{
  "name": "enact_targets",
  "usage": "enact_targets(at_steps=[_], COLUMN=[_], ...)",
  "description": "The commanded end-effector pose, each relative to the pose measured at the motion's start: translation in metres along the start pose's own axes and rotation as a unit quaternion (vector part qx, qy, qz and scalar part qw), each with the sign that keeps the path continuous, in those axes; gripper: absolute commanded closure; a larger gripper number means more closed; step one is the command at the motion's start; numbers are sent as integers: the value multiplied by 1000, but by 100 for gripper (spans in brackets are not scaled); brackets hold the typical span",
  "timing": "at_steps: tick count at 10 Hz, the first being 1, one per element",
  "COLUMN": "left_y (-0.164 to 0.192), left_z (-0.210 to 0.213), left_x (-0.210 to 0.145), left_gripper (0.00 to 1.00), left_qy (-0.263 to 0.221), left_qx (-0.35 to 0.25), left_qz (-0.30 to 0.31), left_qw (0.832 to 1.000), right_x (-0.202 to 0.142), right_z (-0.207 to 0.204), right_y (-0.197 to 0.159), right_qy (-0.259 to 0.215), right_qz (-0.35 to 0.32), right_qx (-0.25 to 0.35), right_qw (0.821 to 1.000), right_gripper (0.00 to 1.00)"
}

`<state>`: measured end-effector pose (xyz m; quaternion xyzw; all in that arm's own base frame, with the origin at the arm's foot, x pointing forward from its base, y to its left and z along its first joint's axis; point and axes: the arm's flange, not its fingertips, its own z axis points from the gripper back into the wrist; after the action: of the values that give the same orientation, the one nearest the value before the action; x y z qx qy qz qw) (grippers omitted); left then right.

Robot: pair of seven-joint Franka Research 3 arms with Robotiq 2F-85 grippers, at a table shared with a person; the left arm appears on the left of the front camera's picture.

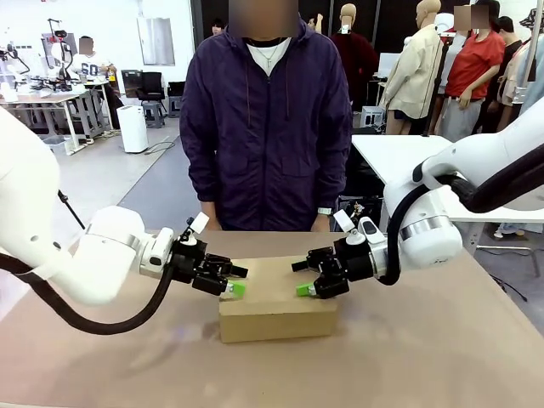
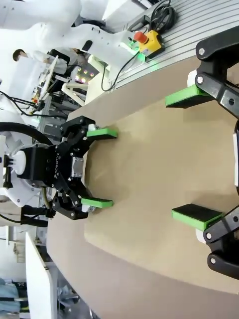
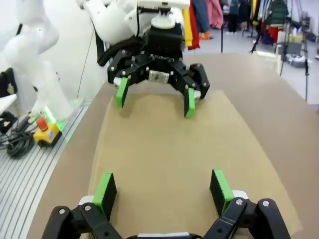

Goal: Pack the items into the box.
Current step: Close the Mailer Box.

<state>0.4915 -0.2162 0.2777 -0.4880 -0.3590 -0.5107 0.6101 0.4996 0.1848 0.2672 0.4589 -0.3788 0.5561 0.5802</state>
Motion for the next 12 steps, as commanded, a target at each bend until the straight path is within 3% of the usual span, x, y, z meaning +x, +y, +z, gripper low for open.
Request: enact_targets(at_steps=[1,3,6,9,10,11,12], left_y=[1,1,1,-28,-41,-56,-68], left_z=[-6,-8,-2,58,83,112,145], left_x=[-11,-17,-11,46,63,79,93], left_gripper=[0,0,0,0,0,0,0], left_qy=[18,32,40,-4,-36,-53,-74], left_qx=[-18,-34,-44,19,13,-9,35], left_qz=[21,23,13,-10,14,81,155], left_qw=[999,999,998,1000,999,995,984], right_x=[-2,-7,10,61,75,85,93], right_z=[-2,0,15,83,111,141,172], right_y=[-7,-7,-6,15,24,35,50], right_qy=[24,23,-34,-92,-91,-80,-72], right_qz=[1,-1,-13,-78,-125,-181,-234], right_qx=[9,10,7,-30,-41,-51,-35], right_qw=[1000,1000,999,992,987,979,969], right_gripper=[0,0,0,0,0,0,0])
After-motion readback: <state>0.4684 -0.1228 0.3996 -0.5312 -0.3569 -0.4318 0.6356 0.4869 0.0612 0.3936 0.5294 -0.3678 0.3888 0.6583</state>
